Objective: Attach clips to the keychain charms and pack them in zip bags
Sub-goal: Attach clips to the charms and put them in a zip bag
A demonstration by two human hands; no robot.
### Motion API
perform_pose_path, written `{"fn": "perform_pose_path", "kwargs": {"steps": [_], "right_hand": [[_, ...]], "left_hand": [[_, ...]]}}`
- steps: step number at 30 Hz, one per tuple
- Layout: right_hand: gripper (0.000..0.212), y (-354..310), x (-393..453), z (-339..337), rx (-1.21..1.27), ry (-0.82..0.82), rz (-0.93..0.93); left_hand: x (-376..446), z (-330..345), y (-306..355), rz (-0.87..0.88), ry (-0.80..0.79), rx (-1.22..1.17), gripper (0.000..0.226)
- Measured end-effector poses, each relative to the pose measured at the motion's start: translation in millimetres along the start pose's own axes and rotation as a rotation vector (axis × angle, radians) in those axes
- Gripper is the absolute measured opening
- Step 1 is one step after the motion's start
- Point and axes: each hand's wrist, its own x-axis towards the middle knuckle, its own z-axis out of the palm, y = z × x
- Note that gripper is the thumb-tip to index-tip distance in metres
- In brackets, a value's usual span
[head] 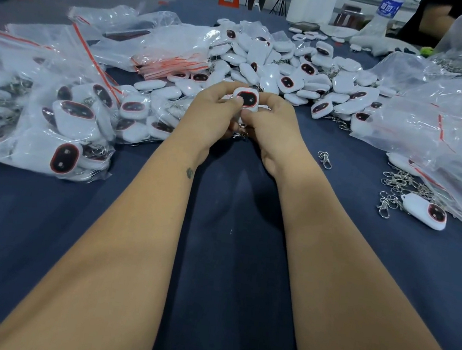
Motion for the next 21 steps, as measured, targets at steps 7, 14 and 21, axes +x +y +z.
{"fn": "perform_pose_path", "kwargs": {"steps": [7, 14, 21], "right_hand": [[0.028, -2.5, -2.7, 1.7, 0.004, -0.019, 0.006], [0.024, -5.2, -2.1, -0.3, 0.101, -0.008, 0.033], [0.018, -3.2, -3.2, 0.0, 0.057, -0.025, -0.008]], "left_hand": [[-0.4, 0.7, 0.4, -0.012, -0.011, 0.011, 0.028], [-1.6, -0.8, 1.2, -0.002, -0.033, 0.023, 0.031], [-1.4, -1.6, 0.9, -0.011, -0.03, 0.012, 0.032]]}}
